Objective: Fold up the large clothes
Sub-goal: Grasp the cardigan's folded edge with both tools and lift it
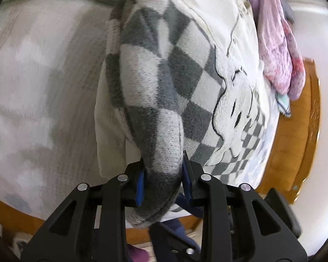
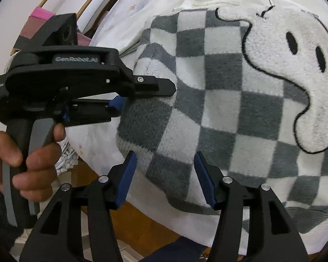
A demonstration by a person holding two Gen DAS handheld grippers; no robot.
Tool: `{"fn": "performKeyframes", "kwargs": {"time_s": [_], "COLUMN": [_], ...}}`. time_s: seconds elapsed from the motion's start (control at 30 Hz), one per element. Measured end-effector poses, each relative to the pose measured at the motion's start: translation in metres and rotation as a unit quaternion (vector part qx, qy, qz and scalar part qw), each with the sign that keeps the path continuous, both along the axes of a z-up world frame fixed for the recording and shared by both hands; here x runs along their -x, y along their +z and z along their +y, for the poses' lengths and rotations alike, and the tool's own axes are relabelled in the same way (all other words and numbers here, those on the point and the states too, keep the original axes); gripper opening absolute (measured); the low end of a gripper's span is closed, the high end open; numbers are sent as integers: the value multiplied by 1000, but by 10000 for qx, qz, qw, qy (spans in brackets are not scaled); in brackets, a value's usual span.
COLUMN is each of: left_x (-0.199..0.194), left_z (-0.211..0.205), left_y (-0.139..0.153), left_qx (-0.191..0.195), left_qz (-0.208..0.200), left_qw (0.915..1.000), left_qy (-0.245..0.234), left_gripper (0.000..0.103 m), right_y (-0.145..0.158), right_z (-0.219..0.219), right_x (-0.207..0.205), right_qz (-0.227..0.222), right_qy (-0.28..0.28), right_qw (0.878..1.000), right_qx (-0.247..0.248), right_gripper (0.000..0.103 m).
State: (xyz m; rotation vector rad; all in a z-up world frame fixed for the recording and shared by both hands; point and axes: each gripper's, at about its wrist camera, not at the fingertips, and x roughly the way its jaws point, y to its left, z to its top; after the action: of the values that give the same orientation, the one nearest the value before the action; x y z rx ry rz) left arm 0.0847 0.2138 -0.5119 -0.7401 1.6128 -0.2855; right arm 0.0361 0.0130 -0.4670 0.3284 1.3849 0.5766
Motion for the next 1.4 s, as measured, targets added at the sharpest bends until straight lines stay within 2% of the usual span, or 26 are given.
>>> {"fn": "performKeyframes", "kwargs": {"time_s": [0.17,0.27,0.3,0.37,0.4,0.47,0.5,0.57,0.63,0.67,0.73,0.77,0.8,0.93,1.0,1.03,1.17,1.23,1.3,1.4], "left_x": [-1,-4,-5,-7,-8,-9,-10,-11,-13,-12,-11,-10,-8,-1,2,3,8,13,16,18], "left_z": [2,-1,-3,-7,-10,-13,-13,-12,-10,-10,-6,-4,-1,12,17,20,19,12,-1,-35], "left_y": [3,5,5,7,8,8,7,6,3,2,2,3,6,36,49,56,75,80,79,72], "left_qx": [-12,50,53,26,22,38,38,68,56,26,-11,35,120,312,306,213,-552,-833,-963,-876], "left_qz": [58,120,144,134,128,136,138,149,212,225,300,348,329,-94,-268,-356,-630,-700,-676,-549], "left_qw": [10000,9999,9999,9999,9999,9998,9998,9999,9997,9997,9994,9990,9988,9966,9949,9943,9909,9876,9854,9869], "left_qy": [-55,-47,-44,-89,-108,-106,-102,-6,61,96,185,262,341,755,923,980,1049,1129,1230,1240], "left_gripper": [27,27,27,27,27,27,27,27,27,28,35,36,37,53,56,57,57,57,57,57], "right_y": [6,10,9,10,6,-5,-16,-28,-34,-35,-37,-35,-33,-22,-17,-12,5,13,16,22], "right_z": [-5,-1,5,19,28,32,32,36,46,49,47,40,33,-2,-18,-26,-62,-93,-121,-174], "right_x": [3,10,12,15,6,-1,-8,-13,-15,-18,-18,-19,-18,-17,-15,-14,-11,-7,2,14], "right_qz": [-37,-197,-180,-466,-533,-412,-300,-247,-309,-302,-229,-163,-55,250,342,355,403,465,460,543], "right_qy": [39,63,161,434,417,165,-62,-161,-136,-158,-198,-299,-414,-913,-1136,-1233,-1564,-1871,-2084,-2469], "right_qw": [10000,9997,9996,9964,9948,9965,9959,9961,9935,9934,9919,9934,9953,9955,9927,9911,9827,9728,9656,9516], "right_qx": [15,135,155,556,763,714,850,838,1088,1092,1231,1098,876,67,-231,-368,-910,-1287,-1487,-1745], "right_gripper": [58,68,68,68,68,68,68,68,68,65,40,29,27,25,25,25,25,24,24,24]}}
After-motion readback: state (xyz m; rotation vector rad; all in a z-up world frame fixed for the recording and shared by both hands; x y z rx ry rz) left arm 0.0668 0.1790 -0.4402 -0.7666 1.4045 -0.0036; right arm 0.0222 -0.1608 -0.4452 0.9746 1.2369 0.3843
